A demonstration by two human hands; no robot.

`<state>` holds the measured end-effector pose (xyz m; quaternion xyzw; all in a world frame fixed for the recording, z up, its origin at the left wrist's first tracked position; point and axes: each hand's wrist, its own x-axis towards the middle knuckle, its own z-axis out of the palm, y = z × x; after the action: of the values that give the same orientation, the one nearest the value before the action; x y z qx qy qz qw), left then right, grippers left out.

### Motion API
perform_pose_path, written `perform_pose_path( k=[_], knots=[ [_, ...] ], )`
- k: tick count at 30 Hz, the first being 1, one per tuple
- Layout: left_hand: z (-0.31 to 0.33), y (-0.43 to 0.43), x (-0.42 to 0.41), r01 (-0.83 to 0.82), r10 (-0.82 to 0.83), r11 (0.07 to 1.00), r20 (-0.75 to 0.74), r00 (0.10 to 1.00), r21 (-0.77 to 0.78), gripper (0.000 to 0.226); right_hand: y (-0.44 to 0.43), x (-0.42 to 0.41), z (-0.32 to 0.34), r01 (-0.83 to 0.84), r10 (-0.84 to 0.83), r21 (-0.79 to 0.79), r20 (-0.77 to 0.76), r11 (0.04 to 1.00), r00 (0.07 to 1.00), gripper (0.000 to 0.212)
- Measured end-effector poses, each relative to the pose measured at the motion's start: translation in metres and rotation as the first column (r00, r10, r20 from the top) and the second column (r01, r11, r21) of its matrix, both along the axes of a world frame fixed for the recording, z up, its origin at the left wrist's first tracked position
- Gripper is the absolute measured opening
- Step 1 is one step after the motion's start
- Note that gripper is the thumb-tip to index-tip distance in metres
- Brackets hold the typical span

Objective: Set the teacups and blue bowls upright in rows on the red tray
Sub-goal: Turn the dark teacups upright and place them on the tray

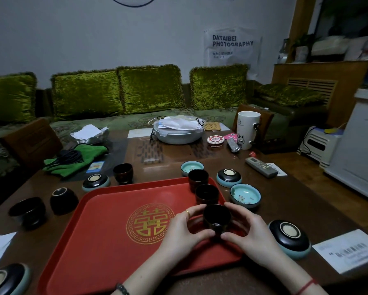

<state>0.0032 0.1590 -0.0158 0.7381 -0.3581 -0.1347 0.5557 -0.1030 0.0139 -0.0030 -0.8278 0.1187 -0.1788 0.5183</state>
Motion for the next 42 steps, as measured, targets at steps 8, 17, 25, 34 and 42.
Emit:
perform_pose_path(
  k=[8,17,25,34,42],
  knots=[
    [-0.002,-0.001,0.000,0.016,-0.016,1.000,-0.003,1.000,0.014,0.056,-0.003,-0.003,0.004,0.013,-0.029,-0.223,-0.071,0.975,0.997,0.072],
    [0.003,0.008,0.001,0.036,-0.046,0.995,0.112,0.993,0.090,0.063,-0.008,-0.001,0.012,-0.070,0.051,-0.294,-0.070,0.953,0.996,0.078],
    [0.016,0.043,0.025,-0.040,0.017,0.991,0.180,0.983,0.129,0.060,-0.007,0.018,0.042,-0.108,0.110,-0.320,-0.012,0.941,0.994,0.074],
    [0.049,0.100,0.075,-0.271,0.206,0.953,0.368,0.907,0.136,0.063,0.035,0.092,0.075,-0.224,0.250,-0.383,0.020,0.896,0.968,0.064],
    [0.062,0.139,0.129,-0.387,0.299,0.897,0.354,0.886,0.212,0.070,0.072,0.172,0.072,-0.297,0.307,-0.383,-0.038,0.875,0.951,0.070]
  ],
)
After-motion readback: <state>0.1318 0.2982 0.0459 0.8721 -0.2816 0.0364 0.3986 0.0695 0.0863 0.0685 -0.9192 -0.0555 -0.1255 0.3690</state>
